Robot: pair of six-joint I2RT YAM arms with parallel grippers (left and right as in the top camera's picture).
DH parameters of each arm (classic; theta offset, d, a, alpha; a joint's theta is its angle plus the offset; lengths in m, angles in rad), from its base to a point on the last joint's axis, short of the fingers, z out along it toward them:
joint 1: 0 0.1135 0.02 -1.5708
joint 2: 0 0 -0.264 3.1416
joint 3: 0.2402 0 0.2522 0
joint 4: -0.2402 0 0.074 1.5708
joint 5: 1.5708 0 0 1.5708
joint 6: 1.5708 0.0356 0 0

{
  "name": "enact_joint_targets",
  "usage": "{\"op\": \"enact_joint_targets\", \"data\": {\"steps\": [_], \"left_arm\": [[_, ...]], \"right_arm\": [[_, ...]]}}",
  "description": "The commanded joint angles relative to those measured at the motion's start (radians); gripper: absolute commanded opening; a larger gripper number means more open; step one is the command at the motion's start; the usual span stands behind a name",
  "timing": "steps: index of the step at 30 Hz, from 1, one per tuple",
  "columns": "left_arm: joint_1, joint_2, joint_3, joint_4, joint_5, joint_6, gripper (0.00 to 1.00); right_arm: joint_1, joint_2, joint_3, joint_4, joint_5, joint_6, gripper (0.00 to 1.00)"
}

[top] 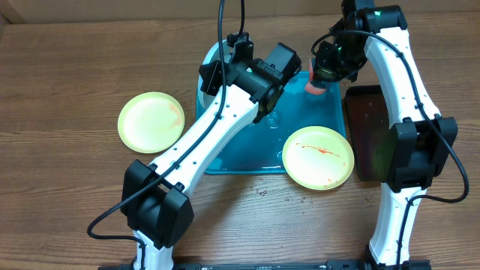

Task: Clean dirty plates on tray and stack at the side
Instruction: 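Tilt the white plate up off the tray with the left gripper, then carry the white plate left and set it on the yellow plate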

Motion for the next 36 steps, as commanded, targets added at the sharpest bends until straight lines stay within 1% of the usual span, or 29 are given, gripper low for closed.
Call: {"op": "enact_joint_targets", "data": {"steps": [1,10,16,24,30,33,36], "left_arm": [[-0.016,-0.03,0.017,-0.008,-0.134,-0.078,0.04],[-0.081,-0.03,0.017,-0.025,-0.158,-0.09,0.04],[-0.094,-0.03,0.017,-0.031,-0.188,-0.106,0.04],[-0.095,-0.03,0.017,-0.099,-0.202,-0.208,0.04],[-0.097,-0.03,0.017,-0.121,-0.205,-0.24,0.04],[-0.091,-0.03,0.017,-0.126,-0.177,-0.248,0.04],[-0.077,-0.038,0.017,-0.149,-0.082,-0.293,0.04]], "right_arm": [[0.0,-0.029,0.025,0.002,-0.006,-0.006,0.04],[0.0,-0.029,0.025,0.002,-0.006,-0.006,0.04],[0.0,-0.029,0.025,0.002,-0.006,-0.006,0.04],[0.0,-0.029,0.025,0.002,-0.006,-0.006,0.04],[0.0,-0.029,0.025,0.002,-0.006,-0.006,0.04],[0.0,-0.029,0.025,0.002,-0.006,-0.006,0.04],[0.0,-0.029,0.025,0.002,-0.006,-0.006,0.04]]}}
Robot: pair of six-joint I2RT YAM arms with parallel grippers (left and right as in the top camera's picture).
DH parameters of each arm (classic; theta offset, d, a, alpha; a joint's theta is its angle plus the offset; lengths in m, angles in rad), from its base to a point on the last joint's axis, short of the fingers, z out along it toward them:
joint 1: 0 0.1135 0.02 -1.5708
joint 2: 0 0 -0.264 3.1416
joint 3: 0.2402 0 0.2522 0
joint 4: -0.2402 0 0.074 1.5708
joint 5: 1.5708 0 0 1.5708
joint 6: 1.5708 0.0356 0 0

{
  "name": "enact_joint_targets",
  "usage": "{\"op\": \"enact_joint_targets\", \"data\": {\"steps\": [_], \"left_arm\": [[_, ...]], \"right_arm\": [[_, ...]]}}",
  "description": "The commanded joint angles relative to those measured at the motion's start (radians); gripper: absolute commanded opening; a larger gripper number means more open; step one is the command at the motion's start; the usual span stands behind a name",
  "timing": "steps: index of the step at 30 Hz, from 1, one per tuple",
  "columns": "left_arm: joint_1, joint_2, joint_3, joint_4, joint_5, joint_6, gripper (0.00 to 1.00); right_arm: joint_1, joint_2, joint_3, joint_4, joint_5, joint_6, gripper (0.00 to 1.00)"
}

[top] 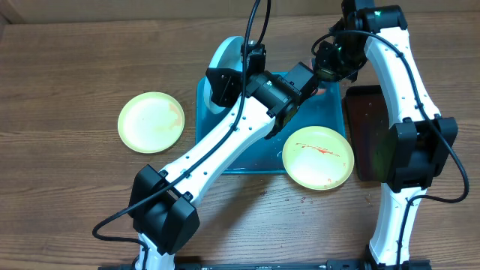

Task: Clean dirty plates on tray and stack at the side
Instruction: 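Carry the white plate left and set it on the yellow plate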

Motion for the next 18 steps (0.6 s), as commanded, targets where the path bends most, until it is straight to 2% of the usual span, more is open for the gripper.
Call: {"op": "enact_joint_targets", "data": {"steps": [1,7,13,18], "left_arm": [[0.027,-0.043,0.017,-0.018,0.121,-0.084,0.04],[0.177,-0.118,0.017,-0.035,0.489,-0.075,0.04],[0.46,-0.207,0.004,0.01,0.969,0.124,0.05],[0.674,-0.294,-0.117,0.076,1.153,0.191,0.05]], "right_arm": [[0.0,-0.029,0.025,0.002,-0.006,-0.004,0.04],[0.0,-0.029,0.025,0.002,-0.005,-0.005,0.04],[0.0,-0.029,0.025,0.002,-0.005,-0.008,0.04],[0.0,-0.029,0.025,0.002,-0.005,-0.008,0.04]]}}
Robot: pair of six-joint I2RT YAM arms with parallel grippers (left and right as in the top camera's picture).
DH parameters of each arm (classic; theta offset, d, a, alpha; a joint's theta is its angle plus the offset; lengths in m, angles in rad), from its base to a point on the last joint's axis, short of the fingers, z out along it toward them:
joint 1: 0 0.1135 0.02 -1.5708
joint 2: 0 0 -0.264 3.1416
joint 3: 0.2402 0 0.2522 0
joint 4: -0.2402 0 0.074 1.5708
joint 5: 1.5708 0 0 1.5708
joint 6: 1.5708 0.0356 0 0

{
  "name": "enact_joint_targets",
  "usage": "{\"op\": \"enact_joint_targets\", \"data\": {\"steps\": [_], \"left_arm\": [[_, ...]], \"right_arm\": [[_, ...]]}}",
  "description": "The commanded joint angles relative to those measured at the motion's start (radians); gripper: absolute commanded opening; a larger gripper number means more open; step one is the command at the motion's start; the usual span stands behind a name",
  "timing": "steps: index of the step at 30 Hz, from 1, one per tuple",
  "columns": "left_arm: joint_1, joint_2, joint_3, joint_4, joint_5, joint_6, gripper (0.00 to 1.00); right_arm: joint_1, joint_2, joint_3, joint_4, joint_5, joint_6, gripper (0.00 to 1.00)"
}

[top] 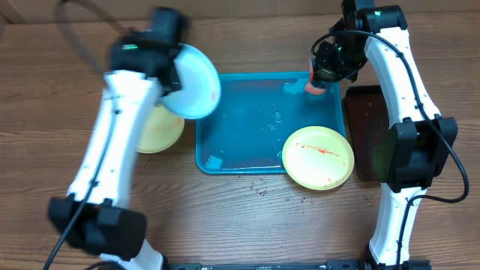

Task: Clean dirty plates on tray and stack at the side
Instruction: 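Carry the white plate left and set it on the yellow plate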

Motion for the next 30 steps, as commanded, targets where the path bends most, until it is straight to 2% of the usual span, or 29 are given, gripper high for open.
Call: {"op": "enact_joint_targets", "data": {"steps": [1,5,9,16,21,30], "left_arm": [[0.105,-0.093,-0.109,0.03,0.24,0.081,0.05],[0.233,-0.209,-0.334,0.151,0.297,0.083,0.05],[0.335,-0.298,-0.561,0.333,0.318,0.047,0.05],[0.399,-0.29,-0.832,0.653,0.286,-0.076,0.04],[0.402,-0.251,-0.9,0.723,0.161,-0.2,0.04],[0.402,-0.143,-0.912,0.841,0.138,-0.205,0.04]], "right_arm": [[0.0,-0.029,0.025,0.002,-0.006,-0.006,0.04],[0.0,-0.029,0.025,0.002,-0.006,-0.006,0.04],[0.0,-0.029,0.024,0.004,-0.006,-0.006,0.04],[0.0,-0.029,0.024,0.01,-0.006,-0.006,0.04],[0.0,-0.029,0.024,0.007,-0.006,-0.006,0.04],[0.003,-0.029,0.024,0.002,-0.006,-0.006,0.04]]}}
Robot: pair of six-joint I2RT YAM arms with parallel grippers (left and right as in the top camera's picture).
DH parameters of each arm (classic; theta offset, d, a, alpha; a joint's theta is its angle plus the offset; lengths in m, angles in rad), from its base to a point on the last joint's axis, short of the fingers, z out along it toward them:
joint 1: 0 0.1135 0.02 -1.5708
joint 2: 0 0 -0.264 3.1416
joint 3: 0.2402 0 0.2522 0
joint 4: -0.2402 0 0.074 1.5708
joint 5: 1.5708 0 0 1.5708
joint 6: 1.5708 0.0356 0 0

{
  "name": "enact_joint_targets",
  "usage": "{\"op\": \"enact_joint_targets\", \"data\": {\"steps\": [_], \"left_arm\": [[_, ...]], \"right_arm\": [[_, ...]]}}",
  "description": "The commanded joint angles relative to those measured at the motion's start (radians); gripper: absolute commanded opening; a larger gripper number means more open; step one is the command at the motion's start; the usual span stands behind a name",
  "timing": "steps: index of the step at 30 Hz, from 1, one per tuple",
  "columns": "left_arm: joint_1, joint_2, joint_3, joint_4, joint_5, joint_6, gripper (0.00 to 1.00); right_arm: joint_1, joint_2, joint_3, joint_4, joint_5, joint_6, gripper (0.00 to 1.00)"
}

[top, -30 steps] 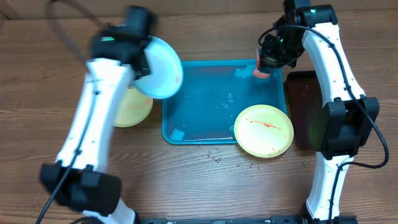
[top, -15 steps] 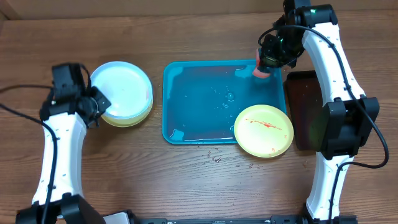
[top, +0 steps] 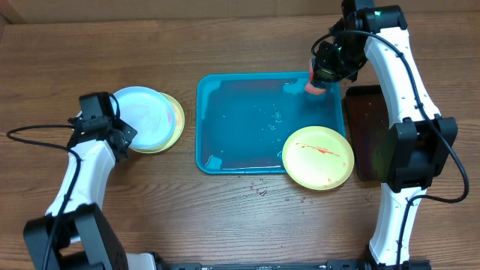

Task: Clean dirty plates on tray and stack at the side
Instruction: 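Carry the white plate left and set it on the yellow plate, then release the white plate and move the left gripper to the yellow plate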

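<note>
A light blue plate (top: 146,118) lies on top of a yellow-green plate (top: 175,124) on the table left of the blue tray (top: 247,142). My left gripper (top: 124,133) sits low at the blue plate's left rim, its fingers closed on the edge. A second yellow-green plate (top: 318,156), streaked with red, rests on the tray's front right corner and overhangs it. At the tray's back right corner my right gripper (top: 321,71) is shut on a pink sponge (top: 313,86).
A dark rectangular slab (top: 366,131) lies right of the tray, under the right arm. The tray floor is wet, with a small blue scrap (top: 215,161) near its front left. Water drops (top: 259,191) dot the table in front of the tray.
The light blue plate, held raised and tilted over the left side by my left gripper, now lies flat on the yellow-green plate. The left arm has come down low. The right arm is unchanged.
My left arm first reached across the tray toward the light blue plate at its back left. Then the plate stood tilted there under the arm. Later the arm held it over the left yellow-green plate, and now it rests stacked on that plate. The right gripper kept the sponge throughout.
</note>
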Motion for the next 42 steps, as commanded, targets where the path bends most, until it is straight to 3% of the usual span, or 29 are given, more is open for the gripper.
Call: {"op": "enact_joint_targets", "data": {"steps": [1,3,8,11,17,23,28,35,42], "left_arm": [[0.003,0.061,-0.01,0.023,-0.021,-0.026,0.04],[-0.002,0.084,-0.01,0.024,0.015,-0.005,0.06],[-0.005,0.082,0.001,0.016,0.208,0.148,0.47],[-0.005,0.066,0.041,-0.01,0.238,0.188,0.59],[-0.04,0.027,0.208,-0.144,0.258,0.317,0.61],[-0.186,0.023,0.357,-0.277,0.293,0.385,0.6],[-0.361,0.05,0.353,-0.206,0.528,0.319,0.62],[-0.624,0.196,0.353,-0.058,0.584,0.266,0.63],[-0.769,0.321,0.353,0.048,0.605,0.256,0.62]], "right_arm": [[0.004,-0.029,0.024,0.002,-0.006,-0.004,0.04],[0.004,-0.029,0.024,0.002,-0.006,-0.004,0.04],[0.004,-0.029,0.024,0.002,-0.006,-0.004,0.04],[0.004,-0.029,0.024,0.002,-0.006,-0.004,0.04],[0.004,-0.029,0.024,0.002,-0.006,-0.004,0.04],[0.004,-0.029,0.024,0.002,-0.006,-0.004,0.04],[0.004,-0.029,0.024,0.002,-0.006,-0.004,0.04],[0.004,-0.029,0.024,0.002,-0.006,-0.005,0.04],[0.004,-0.029,0.024,-0.011,-0.006,-0.005,0.04]]}}
